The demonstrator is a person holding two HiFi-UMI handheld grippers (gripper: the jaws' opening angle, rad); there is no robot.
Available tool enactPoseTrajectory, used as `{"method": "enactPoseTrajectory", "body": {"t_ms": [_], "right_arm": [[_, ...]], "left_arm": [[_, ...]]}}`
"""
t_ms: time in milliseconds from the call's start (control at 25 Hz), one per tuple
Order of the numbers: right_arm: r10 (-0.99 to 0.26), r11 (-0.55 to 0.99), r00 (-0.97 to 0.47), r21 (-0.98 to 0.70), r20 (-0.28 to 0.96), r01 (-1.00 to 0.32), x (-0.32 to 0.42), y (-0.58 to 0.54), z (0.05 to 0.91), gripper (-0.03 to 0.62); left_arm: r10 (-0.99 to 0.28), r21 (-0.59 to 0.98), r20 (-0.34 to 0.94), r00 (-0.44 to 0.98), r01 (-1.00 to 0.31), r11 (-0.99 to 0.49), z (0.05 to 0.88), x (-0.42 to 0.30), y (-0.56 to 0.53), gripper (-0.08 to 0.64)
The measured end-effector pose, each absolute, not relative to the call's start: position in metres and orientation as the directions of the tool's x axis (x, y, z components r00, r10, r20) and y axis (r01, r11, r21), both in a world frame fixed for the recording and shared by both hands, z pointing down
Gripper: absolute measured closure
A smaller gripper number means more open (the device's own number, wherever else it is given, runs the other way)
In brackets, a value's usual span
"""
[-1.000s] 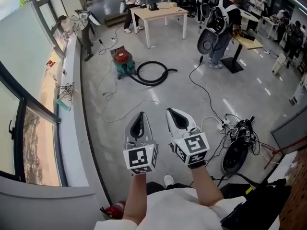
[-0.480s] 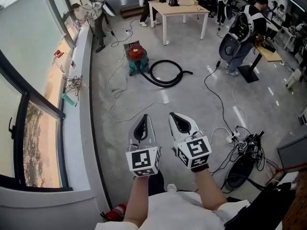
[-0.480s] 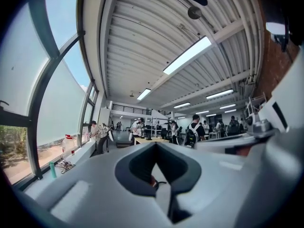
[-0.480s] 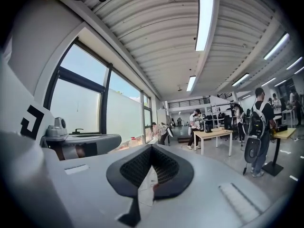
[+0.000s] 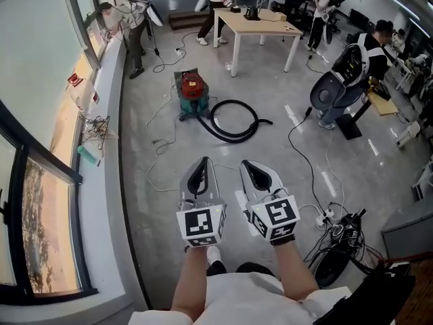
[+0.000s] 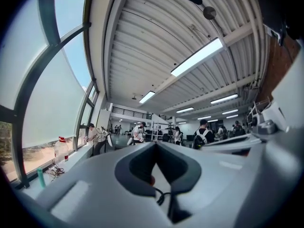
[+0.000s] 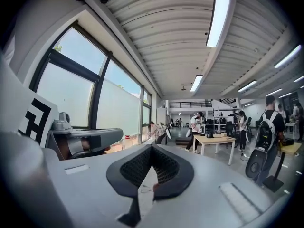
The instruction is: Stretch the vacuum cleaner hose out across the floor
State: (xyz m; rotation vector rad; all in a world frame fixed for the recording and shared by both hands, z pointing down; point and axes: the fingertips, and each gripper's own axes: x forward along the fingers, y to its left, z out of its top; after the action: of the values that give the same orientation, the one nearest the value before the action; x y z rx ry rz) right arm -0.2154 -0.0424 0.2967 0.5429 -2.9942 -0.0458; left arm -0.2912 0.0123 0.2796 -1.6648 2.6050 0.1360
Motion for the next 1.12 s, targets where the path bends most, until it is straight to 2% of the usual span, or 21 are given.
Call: {"method": "enactPoseTrajectory", "body": {"t_ms": [440,600,960,1120], "right_arm": [[-0.339,0.941,-0.932,0.05,0.125,-0.335,-0.314,-0.13,0.329,0.597],[-0.33,0.944,-0.936,0.044,0.119,-0.327,-0.356,-0.195,0.338,0.597],[-0.36,0.933,-0.933,0.016,0.016,-0.36,-0.416,-0.372,0.289,0.597],[-0.357,0.934,-0.934,-0.017,0.032,-0.358,-0.436,-0.42,0.3,0.597]], "left_arm": [[-0.928,0.074,-0.04,-0.369,-0.928,0.366,0.312,-0.379,-0.092,0.56],[-0.932,0.067,-0.033,-0.361,-0.931,0.358,0.314,-0.419,-0.16,0.56],[-0.943,-0.004,-0.05,-0.329,-0.944,0.33,0.274,-0.472,-0.329,0.56],[-0.94,-0.011,-0.018,-0.342,-0.94,0.342,0.286,-0.493,-0.373,0.56]]}}
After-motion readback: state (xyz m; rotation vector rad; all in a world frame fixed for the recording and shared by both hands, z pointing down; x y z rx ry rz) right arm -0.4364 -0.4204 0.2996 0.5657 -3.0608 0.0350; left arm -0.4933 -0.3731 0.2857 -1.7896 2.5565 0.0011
